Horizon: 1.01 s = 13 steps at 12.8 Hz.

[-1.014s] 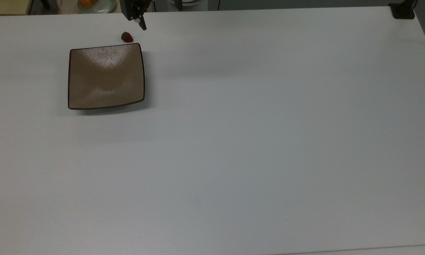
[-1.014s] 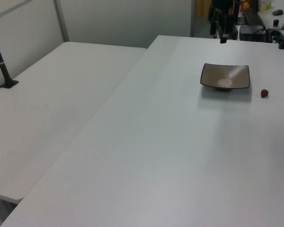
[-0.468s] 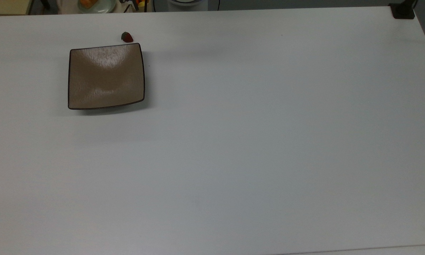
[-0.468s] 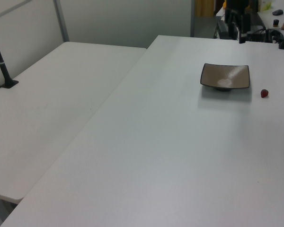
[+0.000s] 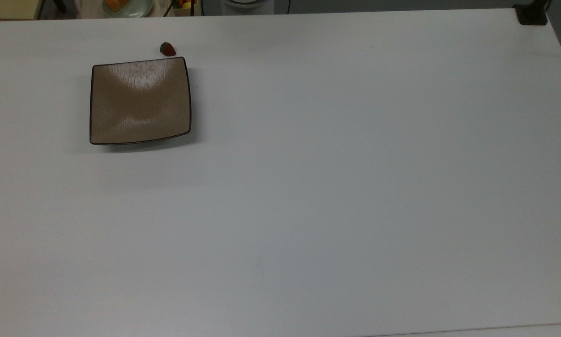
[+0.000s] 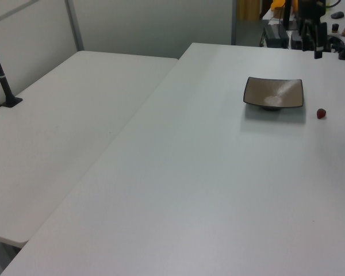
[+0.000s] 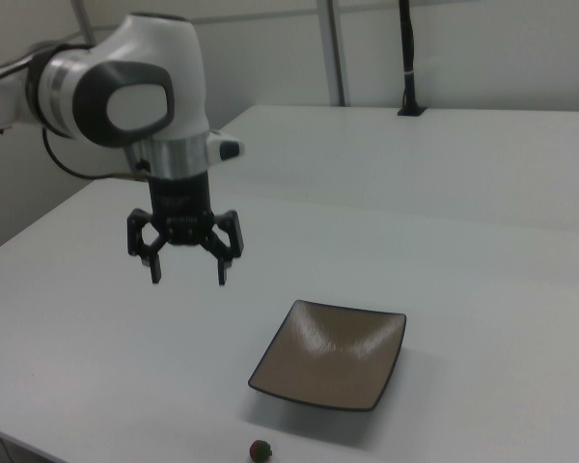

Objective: Strawberries on a ceramic plate

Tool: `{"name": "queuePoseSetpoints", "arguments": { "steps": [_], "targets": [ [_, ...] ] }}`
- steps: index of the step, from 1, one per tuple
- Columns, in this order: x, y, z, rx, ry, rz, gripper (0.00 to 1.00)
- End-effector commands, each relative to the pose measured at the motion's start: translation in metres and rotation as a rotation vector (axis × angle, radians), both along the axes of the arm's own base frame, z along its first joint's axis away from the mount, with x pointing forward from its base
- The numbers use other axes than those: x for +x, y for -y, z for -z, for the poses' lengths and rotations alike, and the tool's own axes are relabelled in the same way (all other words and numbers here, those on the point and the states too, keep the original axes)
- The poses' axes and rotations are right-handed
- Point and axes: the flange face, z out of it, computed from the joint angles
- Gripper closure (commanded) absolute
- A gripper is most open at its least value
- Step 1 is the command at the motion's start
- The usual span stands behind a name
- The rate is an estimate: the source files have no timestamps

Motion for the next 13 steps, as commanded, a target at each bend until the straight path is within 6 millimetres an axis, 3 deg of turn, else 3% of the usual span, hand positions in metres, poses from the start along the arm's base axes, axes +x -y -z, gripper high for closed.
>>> {"name": "queuePoseSetpoints", "arguments": {
  "steps": [1,10,13],
  "targets": [
    [-0.020,0.019,0.042,-0.041,-0.065,0.014,0.00],
    [-0.040,0.069,0.175,-0.149,-0.016,0.032,0.00],
    [-0.042,0.079,0.206,-0.167,-0.014,0.022,0.00]
  ]
}}
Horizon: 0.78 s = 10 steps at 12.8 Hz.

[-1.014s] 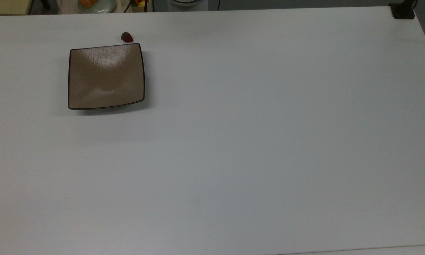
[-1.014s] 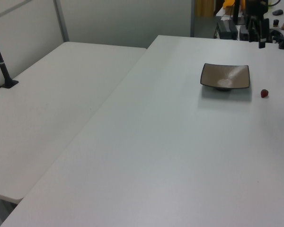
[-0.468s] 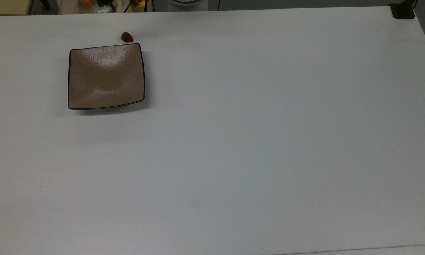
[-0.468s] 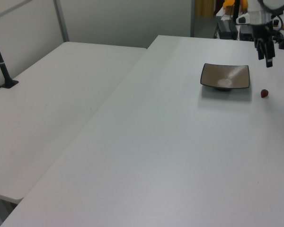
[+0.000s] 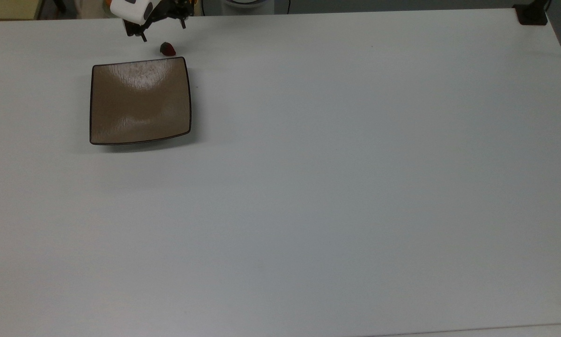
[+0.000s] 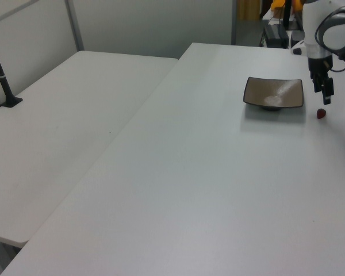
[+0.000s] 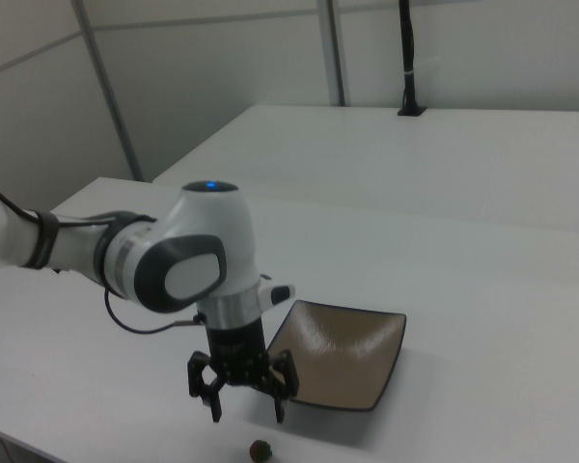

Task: Strawberries on a ceramic plate
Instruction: 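Move the open gripper down over the red strawberry beside the plate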

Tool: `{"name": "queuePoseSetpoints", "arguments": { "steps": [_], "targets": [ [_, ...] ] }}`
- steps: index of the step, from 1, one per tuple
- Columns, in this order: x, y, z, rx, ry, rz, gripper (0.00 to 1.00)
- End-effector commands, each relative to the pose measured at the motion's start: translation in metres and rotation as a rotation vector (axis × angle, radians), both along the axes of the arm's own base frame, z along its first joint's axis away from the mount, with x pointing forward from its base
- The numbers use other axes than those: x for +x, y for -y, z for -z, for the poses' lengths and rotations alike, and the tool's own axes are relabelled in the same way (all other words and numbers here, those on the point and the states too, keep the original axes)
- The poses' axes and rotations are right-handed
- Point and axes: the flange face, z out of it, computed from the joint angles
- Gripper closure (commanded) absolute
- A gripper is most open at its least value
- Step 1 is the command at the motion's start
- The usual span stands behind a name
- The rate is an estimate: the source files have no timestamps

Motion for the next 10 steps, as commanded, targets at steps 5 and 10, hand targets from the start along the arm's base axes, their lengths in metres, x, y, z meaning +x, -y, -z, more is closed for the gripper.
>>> {"name": "queuePoseSetpoints", "arguments": {
  "steps": [5,10],
  "targets": [
    [-0.003,0.005,0.045,-0.025,0.014,-0.053,0.05],
    [-0.003,0.004,0.049,-0.031,0.005,-0.065,0.56]
  ]
}}
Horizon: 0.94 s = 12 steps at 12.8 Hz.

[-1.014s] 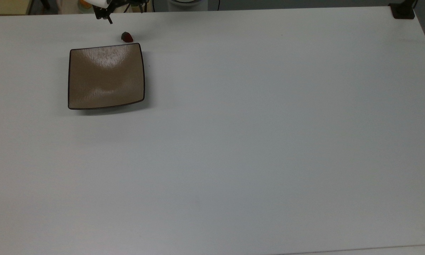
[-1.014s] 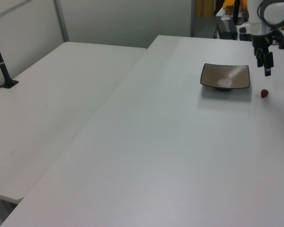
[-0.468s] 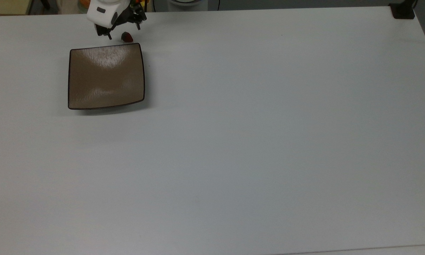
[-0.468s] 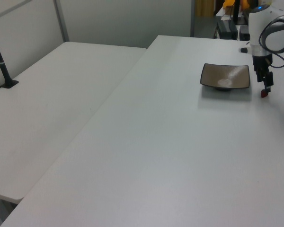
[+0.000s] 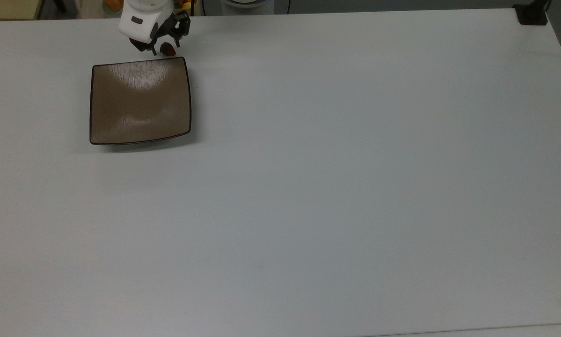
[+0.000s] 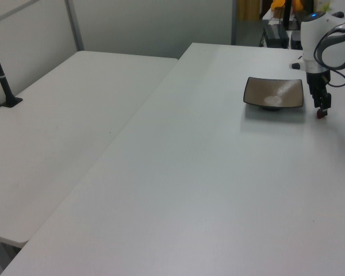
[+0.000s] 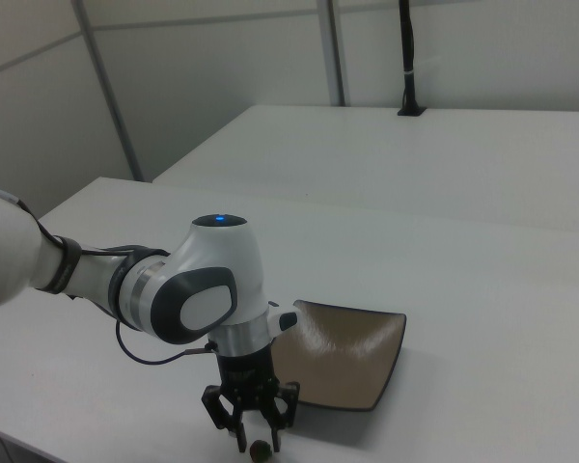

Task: Strawberries on a ceramic plate
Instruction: 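Move the open gripper down over the red strawberry beside the plate, then close the gripper on the red strawberry and lift it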

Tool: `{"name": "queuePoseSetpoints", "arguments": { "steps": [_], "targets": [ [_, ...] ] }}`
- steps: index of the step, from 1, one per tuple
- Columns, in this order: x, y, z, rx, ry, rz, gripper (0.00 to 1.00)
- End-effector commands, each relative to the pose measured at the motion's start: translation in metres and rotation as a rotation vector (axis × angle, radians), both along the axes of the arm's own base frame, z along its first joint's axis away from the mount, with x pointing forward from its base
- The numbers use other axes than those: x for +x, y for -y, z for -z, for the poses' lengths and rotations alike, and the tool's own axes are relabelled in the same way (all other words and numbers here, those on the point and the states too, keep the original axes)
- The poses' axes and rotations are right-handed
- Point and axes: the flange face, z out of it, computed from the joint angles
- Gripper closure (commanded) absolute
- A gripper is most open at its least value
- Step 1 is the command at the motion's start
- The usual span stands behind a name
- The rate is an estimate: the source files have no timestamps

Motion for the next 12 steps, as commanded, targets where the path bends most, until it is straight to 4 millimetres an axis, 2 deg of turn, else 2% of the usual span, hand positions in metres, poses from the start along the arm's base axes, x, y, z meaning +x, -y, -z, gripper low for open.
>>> {"name": "queuePoseSetpoints", "arguments": {
  "steps": [1,2,6,9,12],
  "targets": [
    [-0.004,0.000,0.004,-0.017,0.007,-0.036,0.60],
    [-0.004,0.000,0.004,-0.019,0.006,-0.039,0.65],
    [-0.005,0.000,0.003,-0.019,0.005,-0.038,0.97],
    [-0.006,-0.002,-0.007,-0.022,-0.009,-0.037,1.00],
    [-0.003,-0.005,-0.029,-0.031,-0.011,-0.036,1.00]
  ]
}}
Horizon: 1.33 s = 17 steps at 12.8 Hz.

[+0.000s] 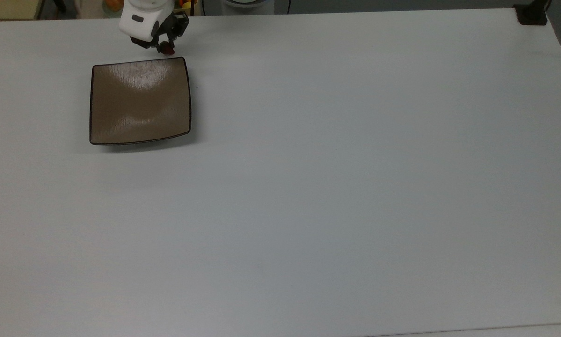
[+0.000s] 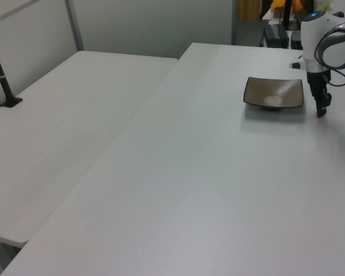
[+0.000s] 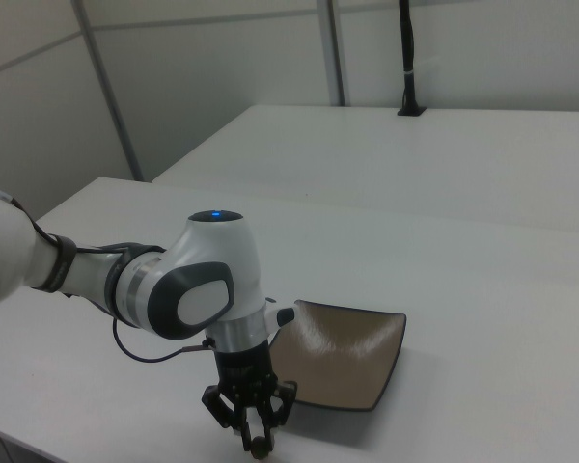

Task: Strawberries on a ceramic plate
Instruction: 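Close the gripper on the red strawberry and lift it, then carry the strawberry over the brown plate and lower it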

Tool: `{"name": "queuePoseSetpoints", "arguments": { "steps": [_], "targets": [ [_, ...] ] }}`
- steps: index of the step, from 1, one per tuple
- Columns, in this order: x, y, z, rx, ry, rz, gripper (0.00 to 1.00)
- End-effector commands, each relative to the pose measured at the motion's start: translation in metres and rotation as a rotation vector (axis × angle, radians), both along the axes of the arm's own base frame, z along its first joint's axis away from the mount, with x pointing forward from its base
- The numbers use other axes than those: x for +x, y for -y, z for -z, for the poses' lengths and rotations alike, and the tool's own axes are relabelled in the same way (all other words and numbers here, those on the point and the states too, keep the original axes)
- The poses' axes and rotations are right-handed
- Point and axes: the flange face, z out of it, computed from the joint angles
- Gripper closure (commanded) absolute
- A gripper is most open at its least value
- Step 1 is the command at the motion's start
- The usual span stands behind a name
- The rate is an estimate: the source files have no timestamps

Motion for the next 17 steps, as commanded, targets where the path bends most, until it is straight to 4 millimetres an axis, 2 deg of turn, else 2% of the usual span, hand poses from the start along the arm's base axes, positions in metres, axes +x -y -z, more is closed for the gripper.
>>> {"name": "queuePoseSetpoints", "arguments": {
  "steps": [1,5,8,10,11,14,17],
  "targets": [
    [-0.001,-0.003,-0.034,-0.023,-0.012,-0.018,1.00],
    [0.026,-0.007,-0.107,-0.037,-0.048,0.001,1.00],
    [0.063,-0.021,-0.170,-0.008,-0.019,0.008,1.00],
    [0.082,-0.021,-0.197,0.015,0.039,0.018,1.00],
    [0.090,-0.020,-0.204,0.011,0.059,0.019,1.00],
    [0.120,-0.018,-0.203,0.026,0.079,0.024,1.00],
    [0.142,-0.010,-0.182,0.034,0.118,0.032,1.00]
  ]
}}
